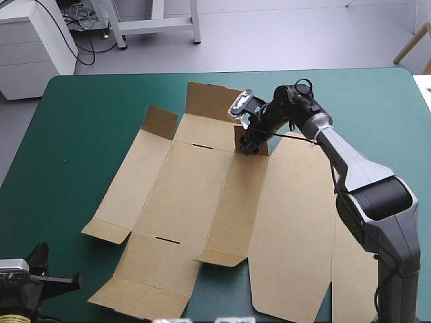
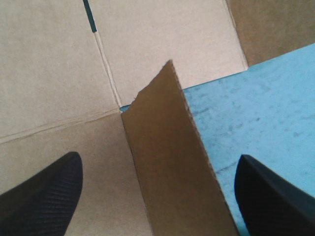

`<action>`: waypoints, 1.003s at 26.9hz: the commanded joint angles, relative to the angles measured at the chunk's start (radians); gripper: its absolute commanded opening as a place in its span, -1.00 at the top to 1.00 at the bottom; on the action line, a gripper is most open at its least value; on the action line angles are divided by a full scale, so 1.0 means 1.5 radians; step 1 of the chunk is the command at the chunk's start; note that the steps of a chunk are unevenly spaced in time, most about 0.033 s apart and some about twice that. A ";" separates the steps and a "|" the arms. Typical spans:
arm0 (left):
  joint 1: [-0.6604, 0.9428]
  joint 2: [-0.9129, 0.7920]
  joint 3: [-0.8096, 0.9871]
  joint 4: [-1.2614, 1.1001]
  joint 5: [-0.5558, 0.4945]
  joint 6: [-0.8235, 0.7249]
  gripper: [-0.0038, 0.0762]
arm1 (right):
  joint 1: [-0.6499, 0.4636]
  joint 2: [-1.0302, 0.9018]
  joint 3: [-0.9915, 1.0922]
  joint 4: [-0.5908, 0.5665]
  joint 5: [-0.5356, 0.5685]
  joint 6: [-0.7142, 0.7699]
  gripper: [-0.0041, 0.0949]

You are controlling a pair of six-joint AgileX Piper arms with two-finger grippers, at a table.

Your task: Fold the box

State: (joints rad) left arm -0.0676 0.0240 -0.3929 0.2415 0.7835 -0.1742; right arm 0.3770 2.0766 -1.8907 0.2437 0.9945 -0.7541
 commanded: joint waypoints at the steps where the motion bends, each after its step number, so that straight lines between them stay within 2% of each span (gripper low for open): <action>1: 0.000 0.009 -0.016 0.002 -0.047 -0.008 0.93 | 0.004 -0.037 -0.024 -0.006 -0.015 -0.009 -0.63; 3: 0.000 0.009 -0.016 0.002 -0.047 -0.008 0.93 | 0.004 -0.035 -0.024 -0.008 -0.010 -0.015 -0.48; 4: 0.000 0.009 -0.014 0.002 -0.048 -0.008 0.93 | 0.004 -0.034 -0.024 -0.013 0.001 -0.021 -0.30; 6: 0.000 0.009 -0.013 0.002 -0.052 -0.008 0.93 | 0.004 -0.031 -0.024 -0.018 0.013 -0.025 0.14; 7: 0.000 0.009 -0.013 0.002 -0.052 -0.008 0.93 | 0.004 -0.031 -0.024 -0.018 0.014 -0.025 0.47; 9: 0.000 0.009 -0.013 0.002 -0.052 -0.008 0.93 | 0.004 -0.031 -0.024 -0.018 0.013 -0.031 0.90; 14: 0.000 0.009 -0.013 0.002 -0.052 -0.008 0.93 | 0.004 -0.031 -0.024 -0.015 0.034 -0.080 0.96; 21: 0.000 0.009 -0.013 0.002 -0.052 -0.008 0.93 | 0.011 -0.031 -0.024 -0.017 0.040 -0.221 0.96; 23: 0.000 0.009 -0.013 0.002 -0.052 -0.008 0.93 | 0.025 -0.031 -0.025 -0.022 0.024 -0.269 0.96; 27: 0.000 0.009 -0.013 0.002 -0.052 -0.008 0.93 | 0.075 -0.031 -0.026 -0.023 -0.024 -0.277 0.96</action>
State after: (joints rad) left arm -0.0676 0.0240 -0.3918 0.2415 0.7826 -0.1742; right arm 0.4501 2.0865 -1.8975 0.1814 1.0153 -1.1513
